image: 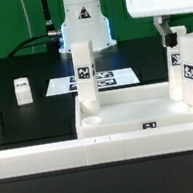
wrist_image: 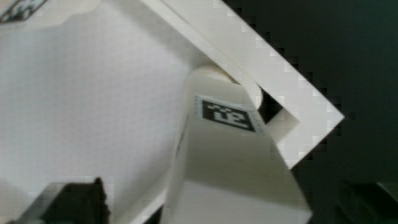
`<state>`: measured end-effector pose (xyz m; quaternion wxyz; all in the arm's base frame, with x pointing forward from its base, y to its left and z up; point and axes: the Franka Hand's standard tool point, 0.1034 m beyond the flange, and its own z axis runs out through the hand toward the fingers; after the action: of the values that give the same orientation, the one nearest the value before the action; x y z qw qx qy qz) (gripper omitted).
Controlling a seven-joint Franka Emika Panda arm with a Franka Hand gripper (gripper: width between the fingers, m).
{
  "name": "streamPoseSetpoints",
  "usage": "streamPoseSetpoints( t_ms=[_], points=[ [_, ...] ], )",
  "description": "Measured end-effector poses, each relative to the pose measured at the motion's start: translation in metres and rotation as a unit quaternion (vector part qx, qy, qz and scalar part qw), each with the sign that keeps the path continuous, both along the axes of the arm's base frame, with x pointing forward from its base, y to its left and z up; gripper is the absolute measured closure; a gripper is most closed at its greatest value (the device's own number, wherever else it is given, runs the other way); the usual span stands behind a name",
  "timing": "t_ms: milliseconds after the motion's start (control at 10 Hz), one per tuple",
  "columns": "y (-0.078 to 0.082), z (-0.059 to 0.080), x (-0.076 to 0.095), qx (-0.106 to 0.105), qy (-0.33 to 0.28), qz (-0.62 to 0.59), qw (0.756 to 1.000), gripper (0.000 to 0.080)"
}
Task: Assemble desk
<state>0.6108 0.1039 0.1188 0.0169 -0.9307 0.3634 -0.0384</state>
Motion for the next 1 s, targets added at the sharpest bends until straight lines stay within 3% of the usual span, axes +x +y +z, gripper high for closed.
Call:
streamPoseSetpoints(
  t_ms=[400,500,1000],
  points=[
    [0.0022,-0.0002,-0.0004,-0.011,0.0,0.147,0.989,0.0151],
    [0.001,-0.0002,-0.0002,-0.019,0.0,0.228,0.973,0.0151],
    [0.0007,0.0006,0.0006,-0.034,0.0,0.363,0.931,0.0151]
  ],
)
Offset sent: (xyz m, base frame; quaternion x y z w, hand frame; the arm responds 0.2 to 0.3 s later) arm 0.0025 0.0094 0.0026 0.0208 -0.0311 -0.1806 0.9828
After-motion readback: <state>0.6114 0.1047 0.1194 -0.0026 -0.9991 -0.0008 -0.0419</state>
